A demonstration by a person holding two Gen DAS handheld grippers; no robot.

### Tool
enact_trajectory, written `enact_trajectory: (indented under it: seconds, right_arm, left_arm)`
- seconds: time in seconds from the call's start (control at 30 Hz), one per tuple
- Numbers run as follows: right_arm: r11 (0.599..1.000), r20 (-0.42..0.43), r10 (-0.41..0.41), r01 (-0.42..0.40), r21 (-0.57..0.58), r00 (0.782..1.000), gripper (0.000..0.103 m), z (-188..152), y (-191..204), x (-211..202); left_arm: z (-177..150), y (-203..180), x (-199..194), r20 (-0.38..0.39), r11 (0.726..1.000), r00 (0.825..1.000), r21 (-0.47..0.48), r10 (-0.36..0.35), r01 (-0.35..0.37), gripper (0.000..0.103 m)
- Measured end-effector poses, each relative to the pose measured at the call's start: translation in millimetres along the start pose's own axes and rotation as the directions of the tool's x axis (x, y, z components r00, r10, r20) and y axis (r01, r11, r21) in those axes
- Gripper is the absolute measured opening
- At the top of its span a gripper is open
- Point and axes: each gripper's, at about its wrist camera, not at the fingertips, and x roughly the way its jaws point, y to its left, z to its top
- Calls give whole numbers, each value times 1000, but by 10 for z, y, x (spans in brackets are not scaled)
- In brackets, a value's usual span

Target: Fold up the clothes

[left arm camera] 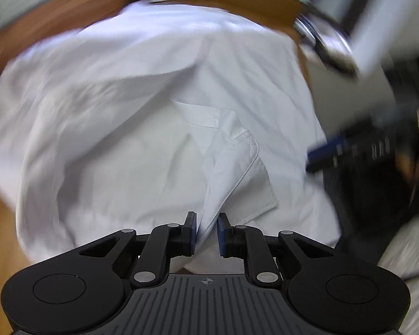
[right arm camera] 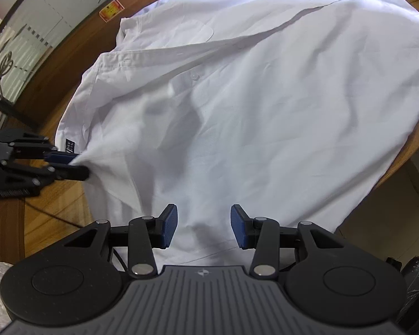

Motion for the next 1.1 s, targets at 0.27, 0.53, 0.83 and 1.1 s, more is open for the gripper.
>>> enact_trajectory:
  seconds: [0.27, 0.53, 0.83, 1.1]
  right_arm:
    - [999, -13, -24, 24, -23, 1000, 48, 50, -27, 102]
    - [999, -22, -27, 27, -29, 999, 48, 82, -48, 131]
    - [999, -17, -31, 30, -40, 999, 48, 65, 9, 120]
    - [999, -16, -38, 38, -32, 999, 48, 35, 18, 102]
  left_arm:
    - [-439, 647, 154, -35, 787, 997, -615, -70, 34, 19]
    - [-399, 429, 75, -14, 855, 1000, -518, 9, -15, 46]
    - [-184, -187, 35, 35, 982, 983, -54, 182, -180, 53]
    - [-98, -544, 194, 119, 921, 946, 218, 303, -323, 52]
